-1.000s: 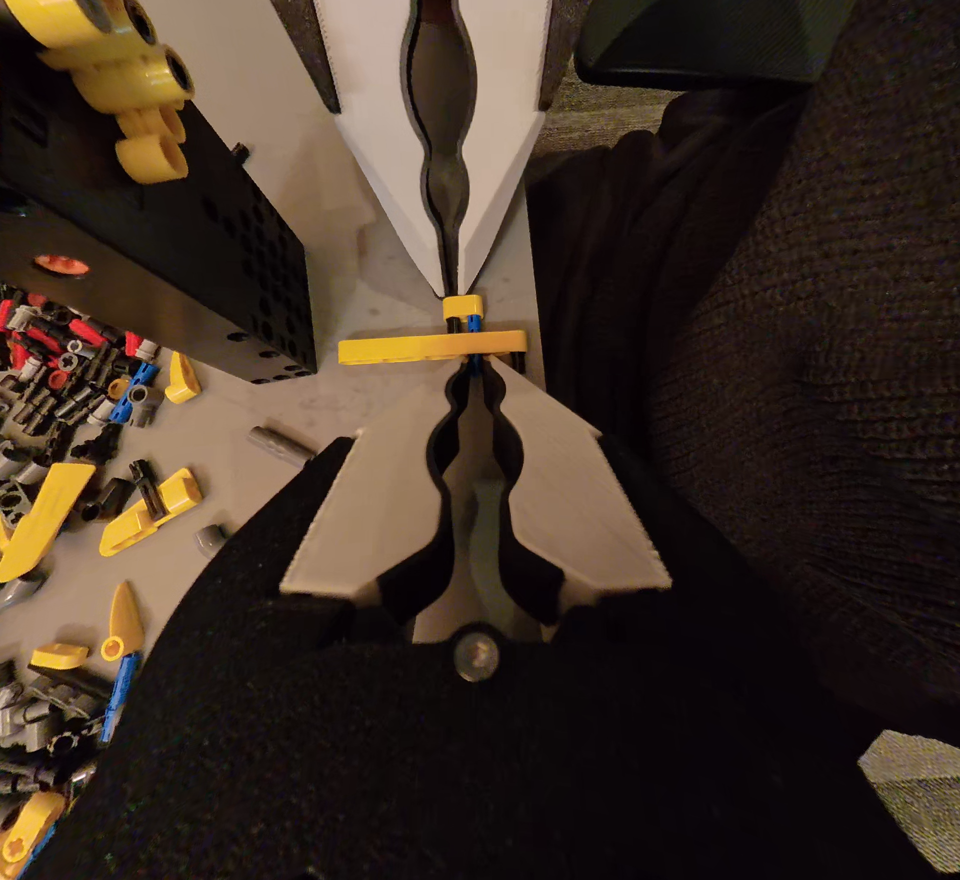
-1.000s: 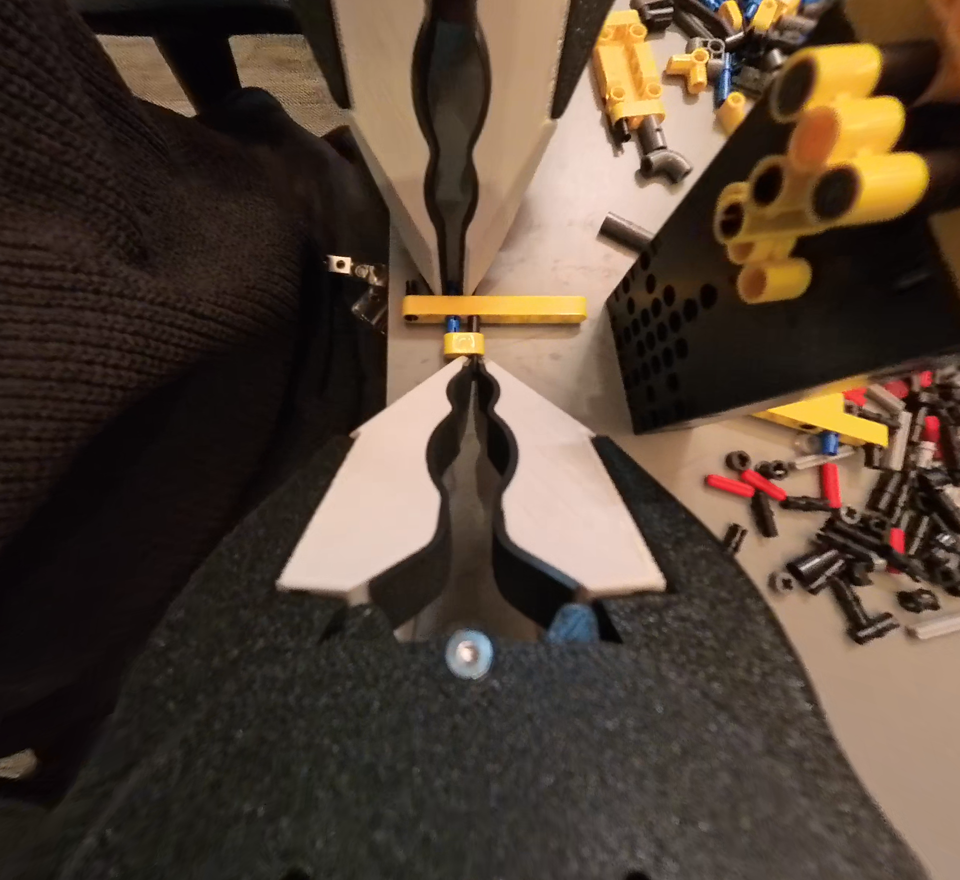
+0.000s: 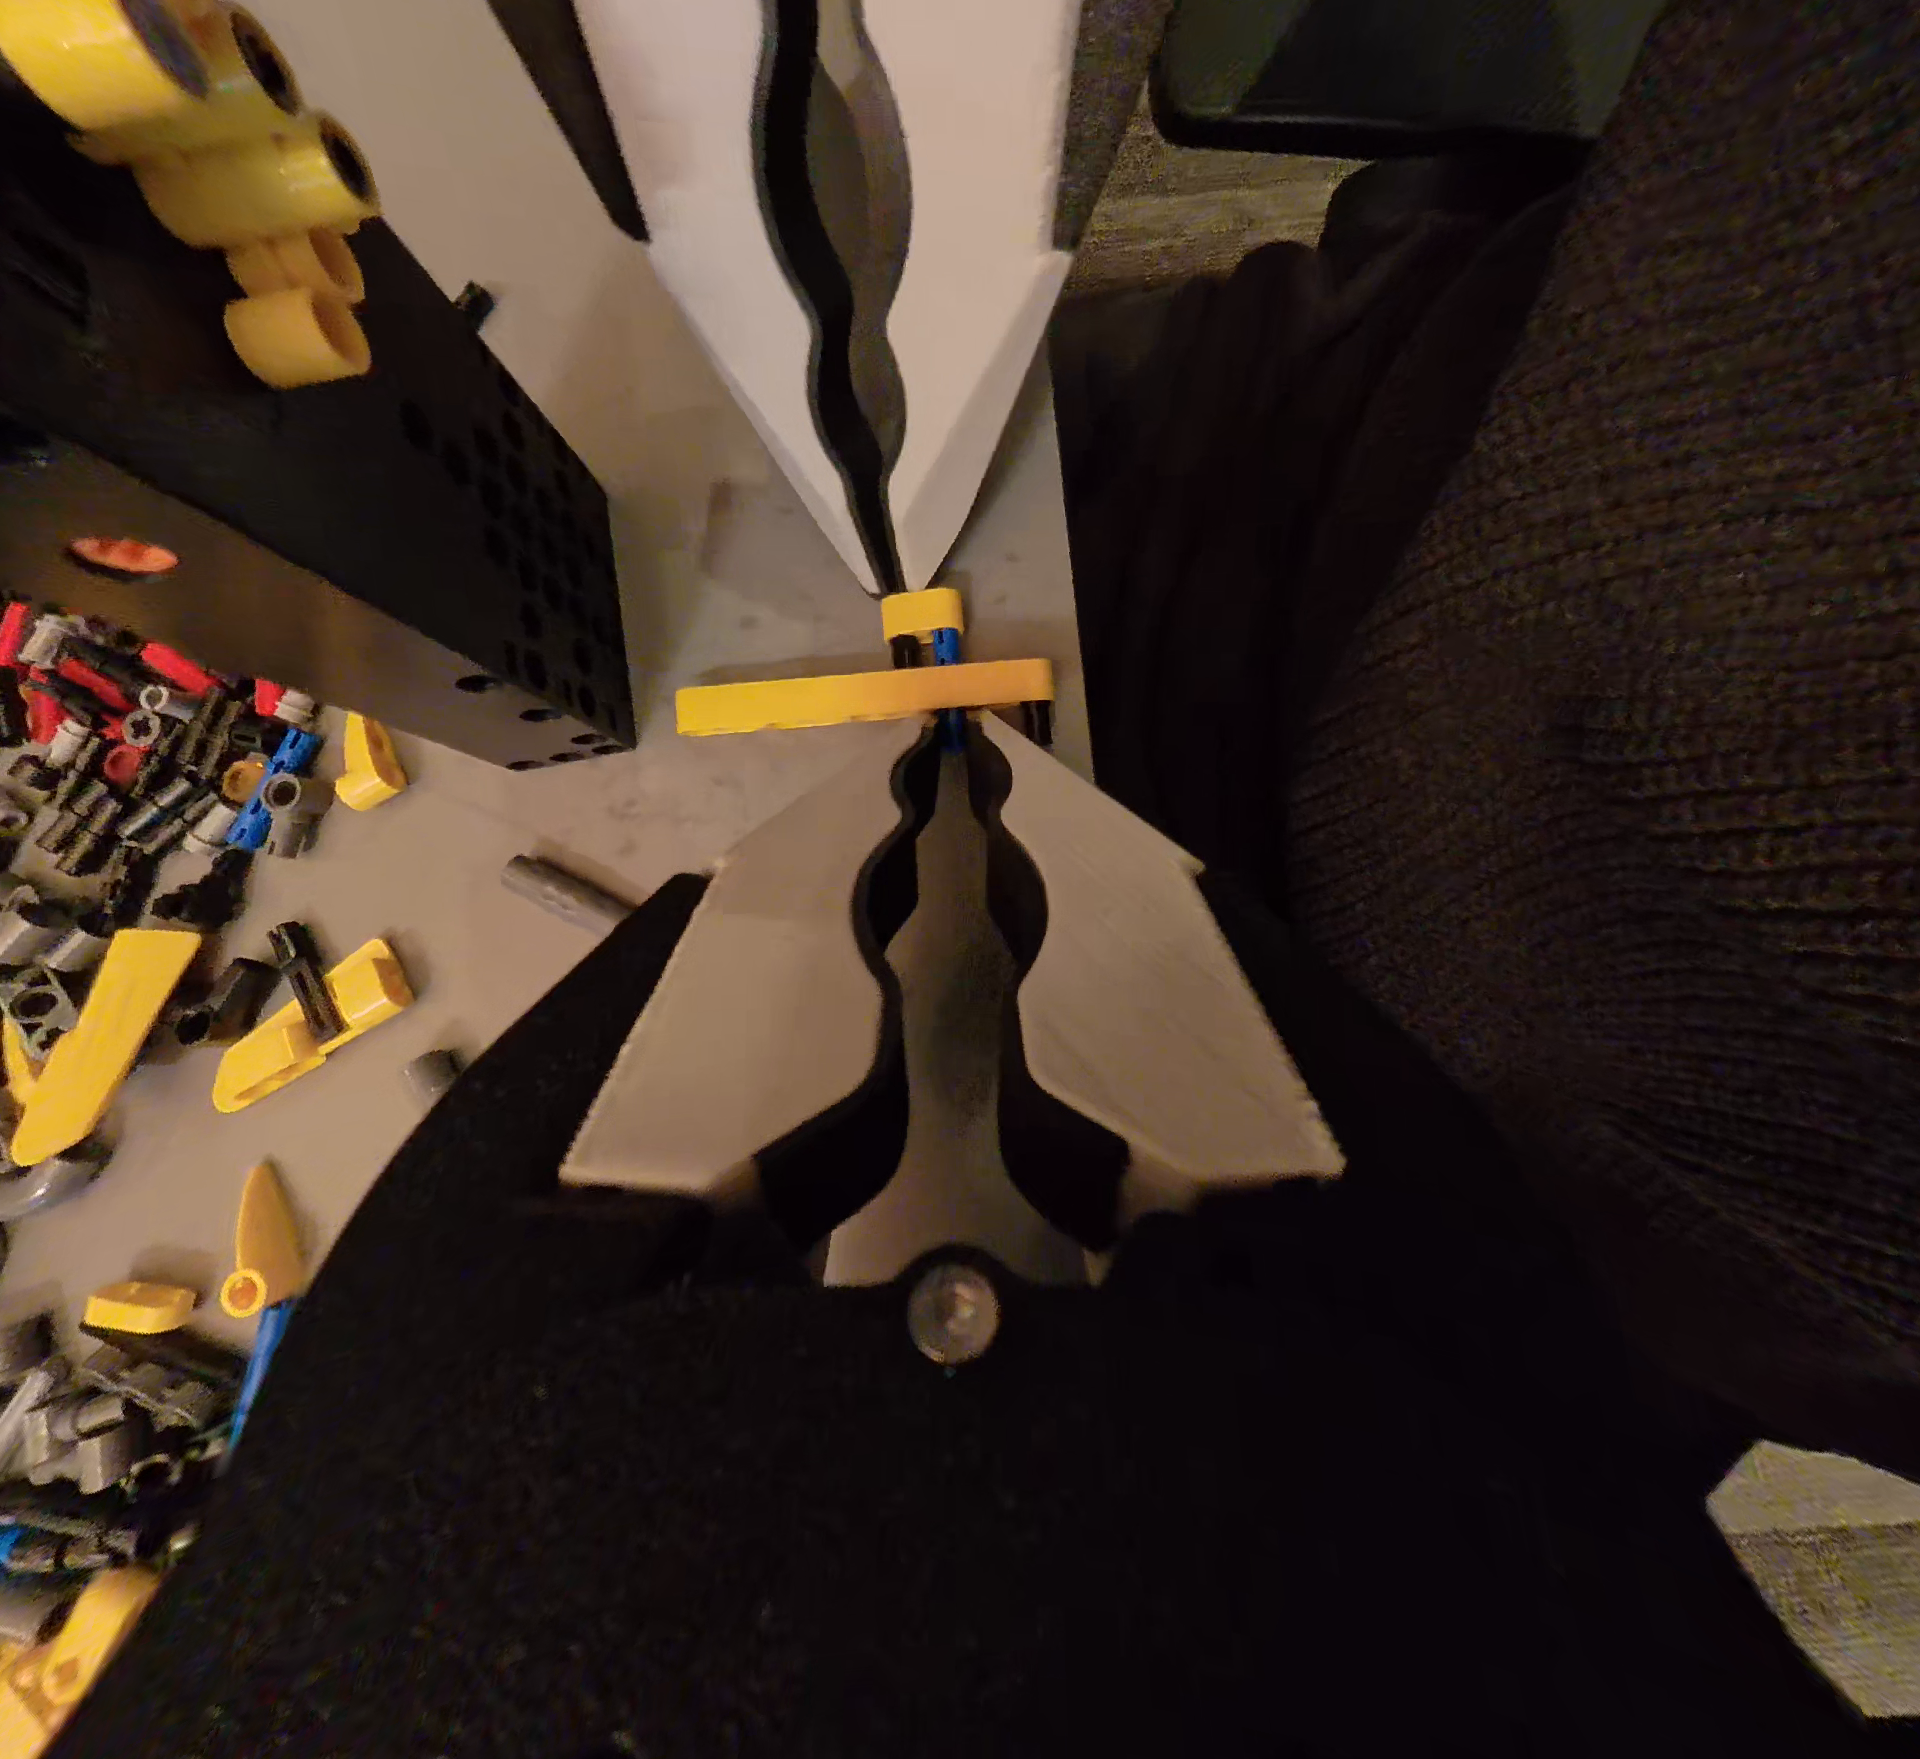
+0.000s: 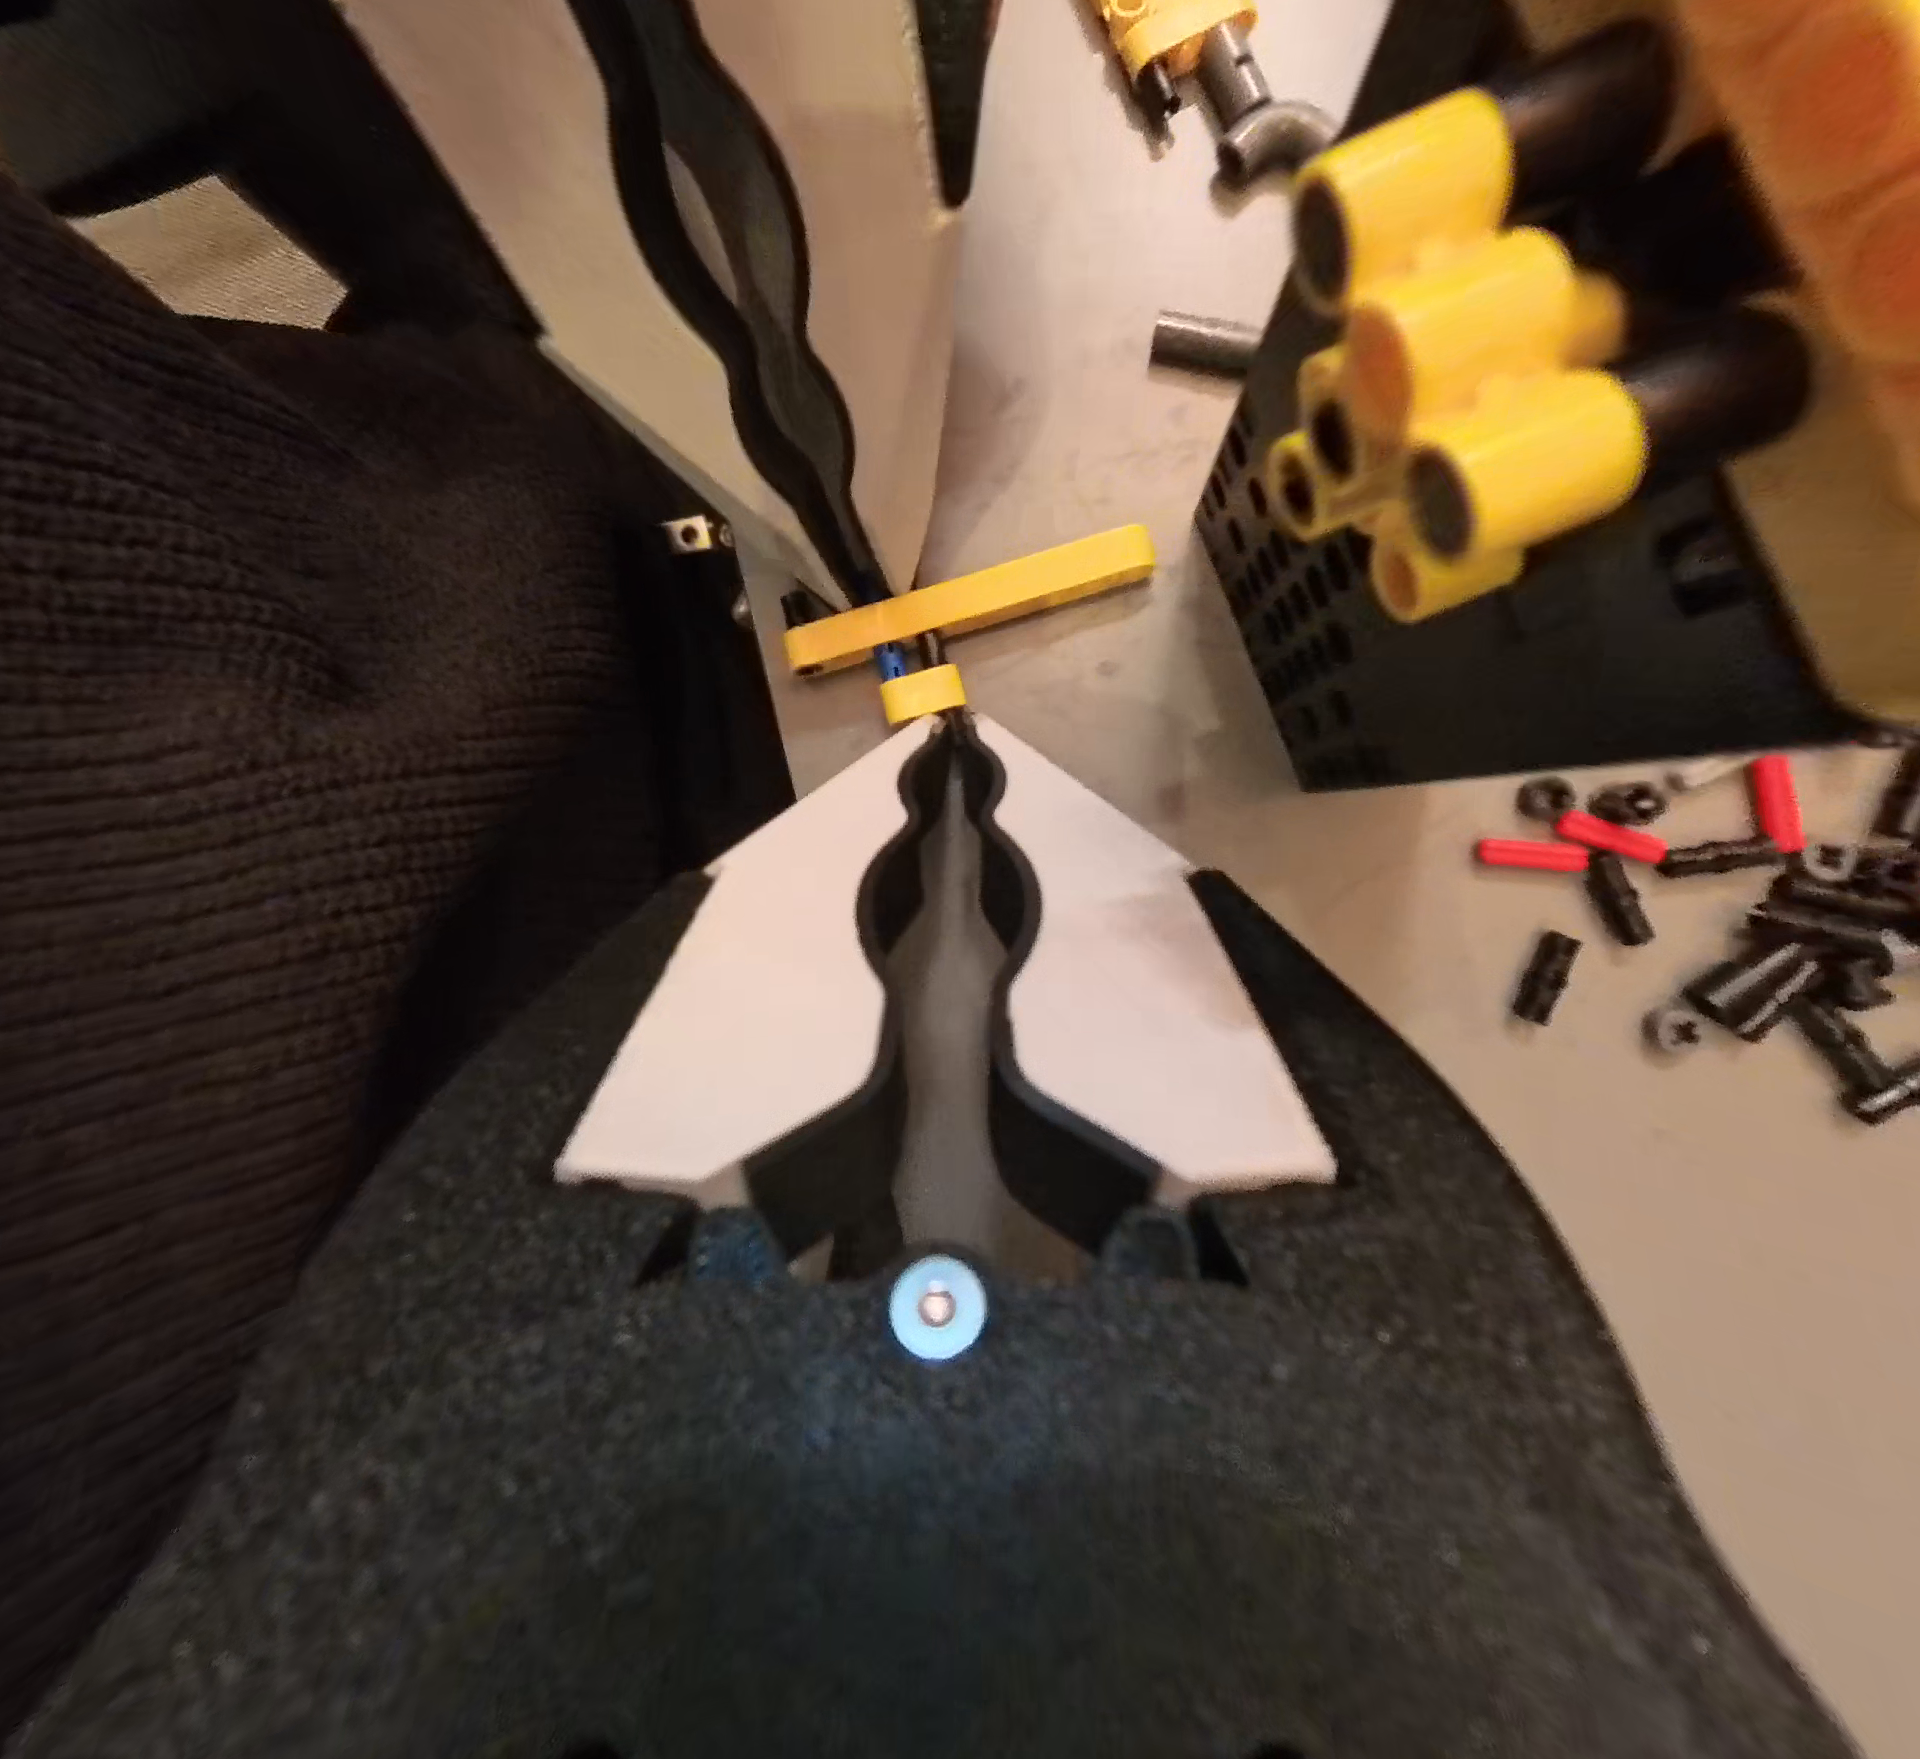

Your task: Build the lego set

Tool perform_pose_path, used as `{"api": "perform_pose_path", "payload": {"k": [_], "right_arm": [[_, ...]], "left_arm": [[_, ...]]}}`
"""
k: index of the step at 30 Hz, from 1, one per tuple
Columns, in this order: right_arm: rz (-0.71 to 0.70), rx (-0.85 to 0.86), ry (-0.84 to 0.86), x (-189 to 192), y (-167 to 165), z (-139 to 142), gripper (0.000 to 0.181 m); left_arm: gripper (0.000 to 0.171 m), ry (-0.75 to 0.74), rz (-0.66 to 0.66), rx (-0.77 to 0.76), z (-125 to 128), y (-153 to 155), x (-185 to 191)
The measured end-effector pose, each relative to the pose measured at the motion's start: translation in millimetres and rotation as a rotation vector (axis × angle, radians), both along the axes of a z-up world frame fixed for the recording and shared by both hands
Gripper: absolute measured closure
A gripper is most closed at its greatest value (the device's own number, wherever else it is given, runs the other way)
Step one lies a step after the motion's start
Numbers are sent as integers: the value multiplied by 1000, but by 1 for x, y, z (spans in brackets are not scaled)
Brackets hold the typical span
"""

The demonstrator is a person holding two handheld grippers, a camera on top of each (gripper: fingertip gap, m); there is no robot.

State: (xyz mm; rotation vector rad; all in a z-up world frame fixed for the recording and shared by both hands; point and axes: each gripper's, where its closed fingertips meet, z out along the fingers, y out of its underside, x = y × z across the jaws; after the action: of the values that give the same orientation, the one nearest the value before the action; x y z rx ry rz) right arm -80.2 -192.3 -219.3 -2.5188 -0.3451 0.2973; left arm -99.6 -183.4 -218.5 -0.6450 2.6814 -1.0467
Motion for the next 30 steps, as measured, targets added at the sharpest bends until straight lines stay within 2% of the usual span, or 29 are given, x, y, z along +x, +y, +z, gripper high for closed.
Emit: {"api": "perform_pose_path", "payload": {"k": [7, 9, 14, 23, 30], "right_arm": [[-8, 98, 62, 1, -1, 1, 180], [-21, 105, 68, 1, -2, 1, 180], [-2, 114, 33, 2, -2, 1, 180], [67, 115, -23, 1, -1, 0, 180], [11, 83, -14, 1, -1, 0, 179]], "left_arm": [[166, -2, 68, -49, 0, 0, 0], [158, 15, 88, -67, 1, 0, -2], [153, 19, 121, -112, 4, 5, -2], [150, -8, 110, -110, 6, 0, 3], [151, -9, 113, -111, 6, -1, 2]]}}
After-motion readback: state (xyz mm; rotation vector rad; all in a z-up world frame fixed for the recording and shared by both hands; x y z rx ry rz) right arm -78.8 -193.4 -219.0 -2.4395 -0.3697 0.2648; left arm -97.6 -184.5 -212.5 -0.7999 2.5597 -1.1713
